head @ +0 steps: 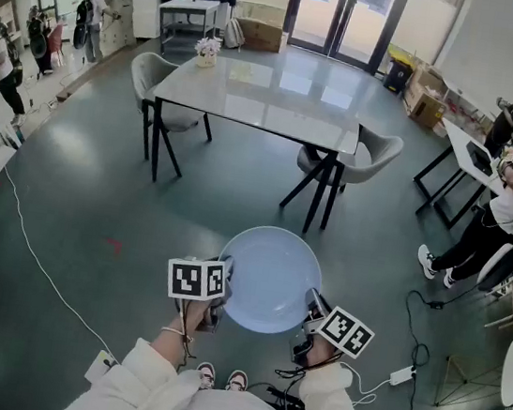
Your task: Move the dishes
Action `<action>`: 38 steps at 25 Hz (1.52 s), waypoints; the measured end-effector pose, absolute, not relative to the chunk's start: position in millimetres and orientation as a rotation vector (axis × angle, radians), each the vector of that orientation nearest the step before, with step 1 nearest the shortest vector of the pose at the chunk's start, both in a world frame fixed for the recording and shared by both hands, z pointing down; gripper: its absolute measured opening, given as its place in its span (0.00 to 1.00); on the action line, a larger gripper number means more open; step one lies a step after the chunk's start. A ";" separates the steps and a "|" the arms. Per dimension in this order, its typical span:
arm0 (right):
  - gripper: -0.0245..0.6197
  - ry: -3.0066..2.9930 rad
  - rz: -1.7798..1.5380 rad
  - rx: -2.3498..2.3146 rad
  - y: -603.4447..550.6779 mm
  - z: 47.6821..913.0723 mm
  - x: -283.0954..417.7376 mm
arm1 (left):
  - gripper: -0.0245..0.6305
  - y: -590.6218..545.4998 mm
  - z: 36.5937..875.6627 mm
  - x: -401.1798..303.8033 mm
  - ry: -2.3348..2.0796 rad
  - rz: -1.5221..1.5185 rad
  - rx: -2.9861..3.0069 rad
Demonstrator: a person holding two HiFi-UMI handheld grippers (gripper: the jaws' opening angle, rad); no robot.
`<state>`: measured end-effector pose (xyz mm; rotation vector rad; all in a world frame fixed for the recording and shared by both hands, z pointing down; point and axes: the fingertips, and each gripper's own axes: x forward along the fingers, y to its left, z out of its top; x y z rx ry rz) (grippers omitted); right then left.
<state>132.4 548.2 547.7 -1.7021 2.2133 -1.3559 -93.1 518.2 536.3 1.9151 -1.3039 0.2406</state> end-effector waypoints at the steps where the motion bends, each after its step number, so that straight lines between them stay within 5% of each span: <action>1: 0.15 2.214 -1.355 -1.706 549.3 549.2 132.2 | 0.11 519.5 537.7 -93.3 -1.304 0.246 1.916; 38: 0.15 2.264 -1.303 -1.722 479.4 552.3 89.4 | 0.11 467.7 555.6 -136.2 -1.264 0.272 1.938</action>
